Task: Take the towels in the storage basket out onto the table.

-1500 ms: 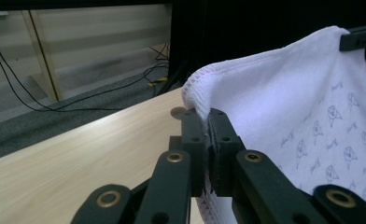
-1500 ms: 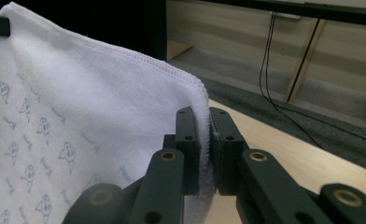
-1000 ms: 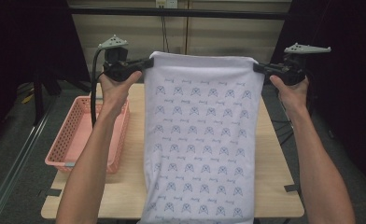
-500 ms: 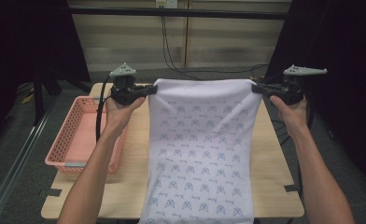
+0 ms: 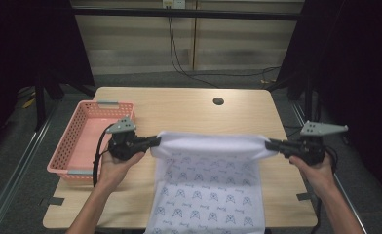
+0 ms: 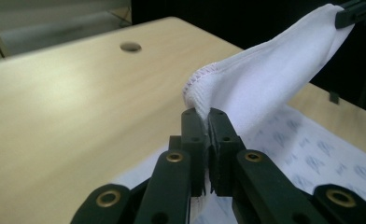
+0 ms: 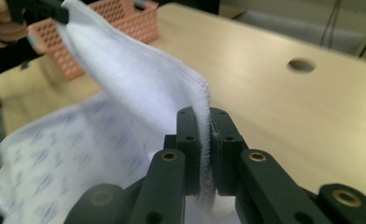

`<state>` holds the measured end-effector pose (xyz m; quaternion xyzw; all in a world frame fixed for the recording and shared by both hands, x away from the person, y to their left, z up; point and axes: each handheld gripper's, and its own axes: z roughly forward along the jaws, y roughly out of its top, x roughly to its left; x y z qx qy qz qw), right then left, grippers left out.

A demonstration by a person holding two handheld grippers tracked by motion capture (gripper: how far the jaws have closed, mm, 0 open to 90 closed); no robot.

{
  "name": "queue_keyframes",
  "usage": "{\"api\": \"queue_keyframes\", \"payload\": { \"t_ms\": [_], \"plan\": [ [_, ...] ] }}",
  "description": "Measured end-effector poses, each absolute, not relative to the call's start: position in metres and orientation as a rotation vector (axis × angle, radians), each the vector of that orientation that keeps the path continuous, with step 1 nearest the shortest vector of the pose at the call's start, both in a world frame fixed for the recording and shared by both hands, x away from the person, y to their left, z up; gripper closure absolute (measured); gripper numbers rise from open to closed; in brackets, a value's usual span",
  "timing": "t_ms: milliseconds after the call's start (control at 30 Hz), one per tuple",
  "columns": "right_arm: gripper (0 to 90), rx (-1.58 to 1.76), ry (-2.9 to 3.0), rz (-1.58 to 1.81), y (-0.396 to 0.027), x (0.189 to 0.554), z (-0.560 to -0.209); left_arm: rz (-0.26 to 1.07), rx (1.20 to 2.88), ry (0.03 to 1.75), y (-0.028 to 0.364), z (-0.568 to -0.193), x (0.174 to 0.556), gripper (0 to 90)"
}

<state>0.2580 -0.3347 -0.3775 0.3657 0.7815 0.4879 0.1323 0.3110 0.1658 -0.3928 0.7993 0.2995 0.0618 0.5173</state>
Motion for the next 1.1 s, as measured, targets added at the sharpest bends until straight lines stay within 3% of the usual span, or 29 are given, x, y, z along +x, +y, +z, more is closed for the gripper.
{"api": "queue_keyframes", "payload": {
  "t_ms": [400, 567, 833, 1100],
  "plan": [
    [83.9, 1.228, 2.486, 1.306, -0.321, 0.194, -0.465, -0.023, 2.114, 0.736, 0.160, -0.463, 0.256, 86.7],
    [83.9, 1.258, 2.558, 1.229, -0.315, 0.194, -0.478, -0.082, 2.162, 0.731, 0.152, -0.481, 0.251, 86.4],
    [84.3, 1.267, 2.642, 1.115, -0.307, 0.199, -0.492, -0.038, 2.246, 0.752, 0.144, -0.491, 0.258, 85.8],
    [84.9, 1.288, 2.535, 1.019, -0.315, 0.224, -0.491, -0.022, 2.212, 0.785, 0.133, -0.492, 0.281, 85.6]
  ]
}}
